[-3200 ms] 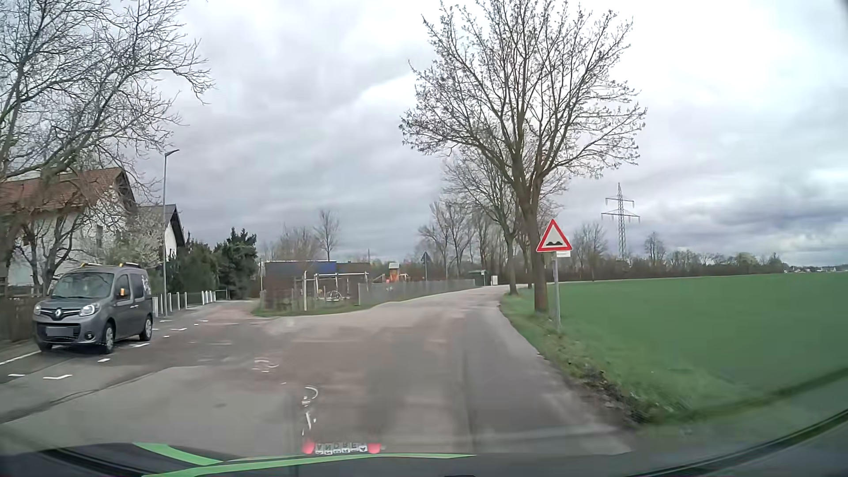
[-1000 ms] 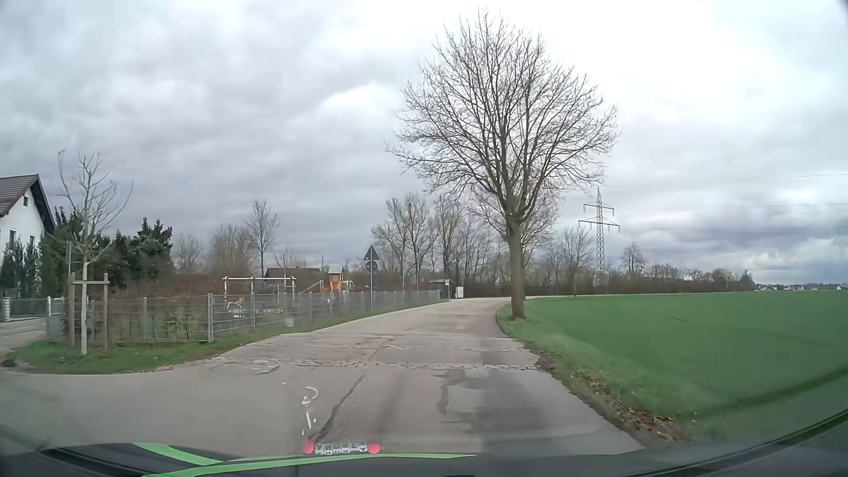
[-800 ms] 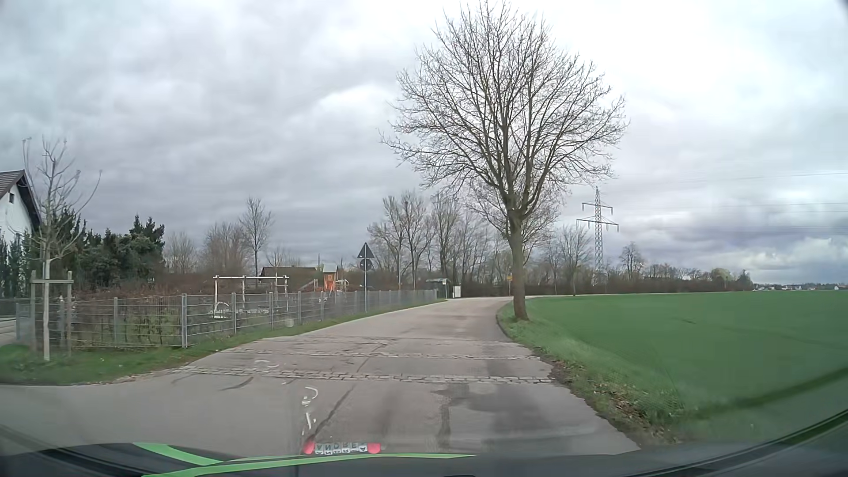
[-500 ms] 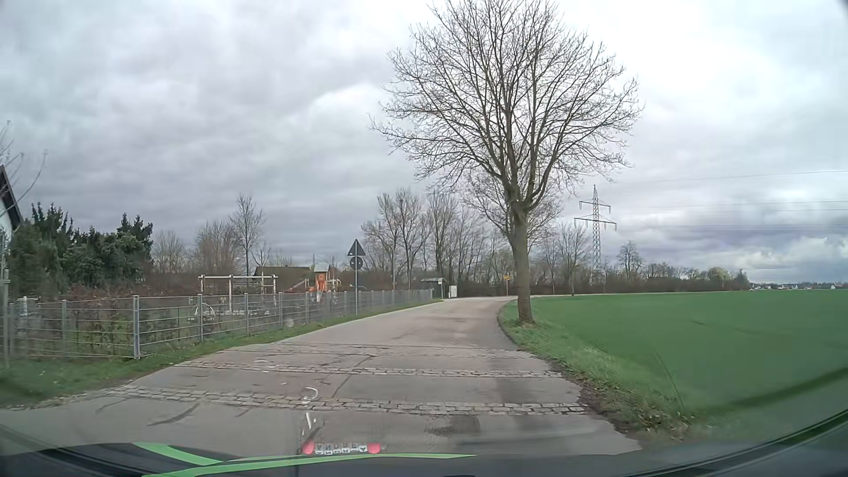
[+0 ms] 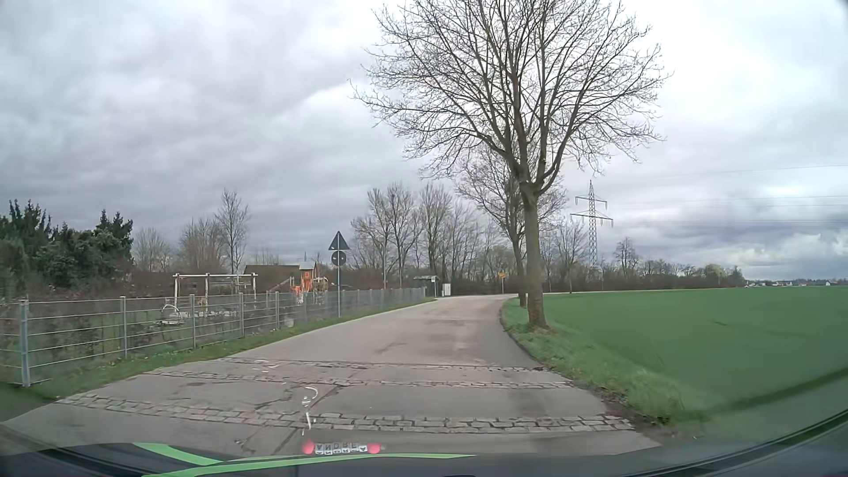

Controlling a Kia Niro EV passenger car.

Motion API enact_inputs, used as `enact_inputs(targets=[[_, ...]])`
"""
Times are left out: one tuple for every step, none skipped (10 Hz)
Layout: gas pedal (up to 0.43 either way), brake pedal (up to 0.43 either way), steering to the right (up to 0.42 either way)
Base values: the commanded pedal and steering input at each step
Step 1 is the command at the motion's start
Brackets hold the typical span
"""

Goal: Follow the waypoints while adhering to traffic rules and regulations

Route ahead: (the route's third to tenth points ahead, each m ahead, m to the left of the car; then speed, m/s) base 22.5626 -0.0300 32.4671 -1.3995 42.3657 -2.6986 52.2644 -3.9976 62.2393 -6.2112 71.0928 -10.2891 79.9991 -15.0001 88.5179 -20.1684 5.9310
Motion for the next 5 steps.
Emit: enact_inputs(targets=[[0.039,0.0,0.019],[0.039,0.0,0.019],[0.039,0.0,0.02],[0.047,0.0,0.02],[0.059,0.0,0.022]])
